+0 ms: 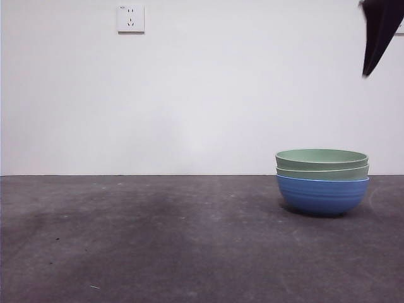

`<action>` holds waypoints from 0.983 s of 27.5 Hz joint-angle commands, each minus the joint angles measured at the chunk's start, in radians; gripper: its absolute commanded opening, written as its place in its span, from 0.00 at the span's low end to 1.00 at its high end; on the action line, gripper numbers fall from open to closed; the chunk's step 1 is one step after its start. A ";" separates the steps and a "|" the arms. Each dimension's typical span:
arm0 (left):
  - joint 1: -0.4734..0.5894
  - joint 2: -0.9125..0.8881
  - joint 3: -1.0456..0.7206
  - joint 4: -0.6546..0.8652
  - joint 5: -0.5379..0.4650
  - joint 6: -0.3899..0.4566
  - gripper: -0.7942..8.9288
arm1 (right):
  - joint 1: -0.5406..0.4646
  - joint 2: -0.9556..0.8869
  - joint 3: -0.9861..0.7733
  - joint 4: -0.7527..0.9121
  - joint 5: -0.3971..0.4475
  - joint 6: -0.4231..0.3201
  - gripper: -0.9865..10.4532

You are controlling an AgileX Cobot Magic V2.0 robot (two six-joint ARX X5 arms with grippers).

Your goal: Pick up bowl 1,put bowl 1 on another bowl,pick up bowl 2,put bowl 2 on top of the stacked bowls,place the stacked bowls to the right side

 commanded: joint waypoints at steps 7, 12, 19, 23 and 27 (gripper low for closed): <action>0.001 -0.003 -0.003 -0.043 0.005 0.036 0.35 | 0.101 -0.154 -0.008 -0.151 0.003 -0.053 0.19; 0.001 -0.003 -0.003 -0.061 0.005 0.047 0.07 | 0.120 -0.189 -0.009 -0.167 0.002 -0.081 0.08; 0.001 -0.003 -0.003 -0.065 0.003 0.047 0.08 | 0.121 -0.190 -0.008 -0.169 0.002 -0.064 0.09; 0.001 -0.003 -0.003 -0.066 -0.002 0.046 0.08 | 0.121 -0.191 -0.008 -0.169 0.002 -0.034 0.09; 0.001 -0.001 -0.003 -0.065 -0.002 0.046 0.08 | 0.120 -0.191 -0.008 -0.169 0.006 -0.034 0.09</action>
